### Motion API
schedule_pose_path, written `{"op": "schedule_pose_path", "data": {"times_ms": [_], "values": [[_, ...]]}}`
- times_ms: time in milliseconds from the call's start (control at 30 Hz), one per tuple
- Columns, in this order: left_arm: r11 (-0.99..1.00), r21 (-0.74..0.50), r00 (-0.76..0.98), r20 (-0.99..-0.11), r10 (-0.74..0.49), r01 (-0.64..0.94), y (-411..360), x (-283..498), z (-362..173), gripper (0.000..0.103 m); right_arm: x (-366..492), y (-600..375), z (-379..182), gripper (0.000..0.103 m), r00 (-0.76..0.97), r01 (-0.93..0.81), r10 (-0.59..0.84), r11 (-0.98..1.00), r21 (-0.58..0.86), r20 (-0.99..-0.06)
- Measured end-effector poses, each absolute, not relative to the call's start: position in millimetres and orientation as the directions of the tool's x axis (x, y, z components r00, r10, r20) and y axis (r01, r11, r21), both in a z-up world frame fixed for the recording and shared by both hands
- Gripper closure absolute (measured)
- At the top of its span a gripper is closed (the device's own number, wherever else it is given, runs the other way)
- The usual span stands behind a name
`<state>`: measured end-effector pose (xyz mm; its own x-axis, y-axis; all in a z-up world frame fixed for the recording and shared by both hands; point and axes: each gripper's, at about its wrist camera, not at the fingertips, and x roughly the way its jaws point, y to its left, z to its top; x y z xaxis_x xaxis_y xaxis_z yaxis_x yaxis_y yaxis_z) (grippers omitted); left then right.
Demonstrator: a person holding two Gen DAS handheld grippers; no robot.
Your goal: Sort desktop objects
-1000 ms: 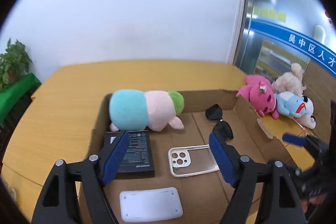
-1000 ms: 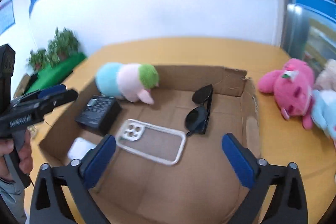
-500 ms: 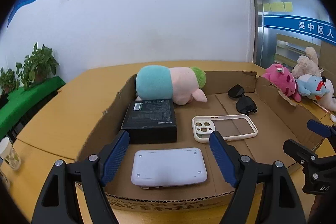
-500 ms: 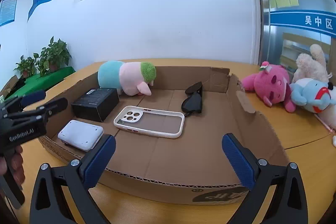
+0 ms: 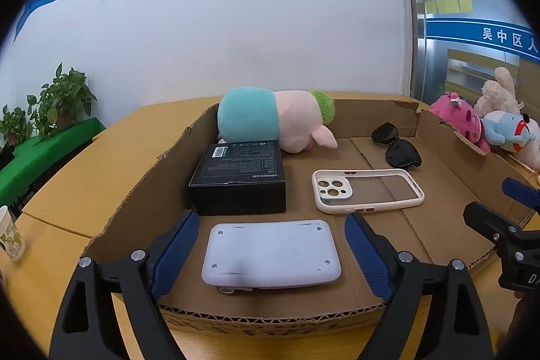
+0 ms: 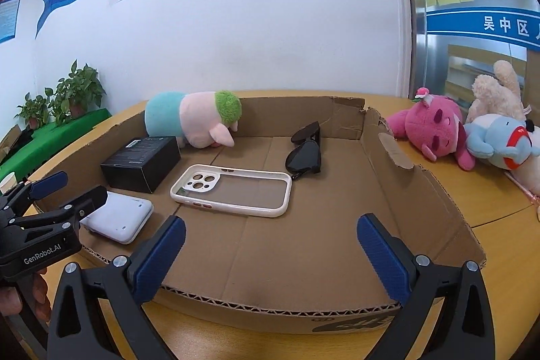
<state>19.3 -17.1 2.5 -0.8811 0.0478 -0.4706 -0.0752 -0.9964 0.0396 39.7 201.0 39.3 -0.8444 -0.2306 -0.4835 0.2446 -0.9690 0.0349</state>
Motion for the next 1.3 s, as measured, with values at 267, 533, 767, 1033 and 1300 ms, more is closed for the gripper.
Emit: {"op": "schedule_pose_path", "data": {"times_ms": [267, 533, 767, 1033, 1300], "values": [[-0.997, 0.037, -0.88, -0.472, 0.046, -0.072, -17.3, 19.0, 2.5, 0.012, 39.6, 201.0, 39.1, 0.0, -0.845, 0.244, -0.229, -0.969, 0.033, -0.484], [-0.997, 0.037, -0.882, -0.47, 0.045, -0.071, -16.9, 19.5, 2.2, 0.012, 39.6, 200.9, 39.2, 0.0, -0.845, 0.245, -0.23, -0.969, 0.033, -0.483], [-0.998, 0.032, -0.875, -0.482, 0.036, -0.059, -16.8, 18.6, 0.9, 0.011, 39.5, 200.9, 38.6, 0.0, -0.843, 0.245, -0.229, -0.969, 0.032, -0.486], [-0.998, 0.029, -0.872, -0.488, 0.035, -0.056, -18.0, 18.7, -0.5, 0.011, 39.1, 201.2, 37.2, 0.0, -0.842, 0.248, -0.23, -0.968, 0.03, -0.489], [-0.998, 0.029, -0.872, -0.488, 0.035, -0.056, -18.0, 18.9, -0.6, 0.011, 38.7, 201.3, 36.9, 0.0, -0.841, 0.249, -0.231, -0.968, 0.03, -0.489]]}}
